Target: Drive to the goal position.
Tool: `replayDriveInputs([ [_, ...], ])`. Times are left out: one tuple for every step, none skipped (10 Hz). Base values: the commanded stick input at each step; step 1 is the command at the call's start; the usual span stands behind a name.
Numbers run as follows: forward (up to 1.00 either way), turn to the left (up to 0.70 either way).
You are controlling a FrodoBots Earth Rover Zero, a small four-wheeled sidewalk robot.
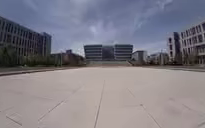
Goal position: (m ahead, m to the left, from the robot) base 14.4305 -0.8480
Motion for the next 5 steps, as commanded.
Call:
replayDriveInputs([
  [0.7,0.0],
  [0.7,0.0],
  [0.7,0.0],
  [0.7,0.0],
  [0.7,0.0],
])
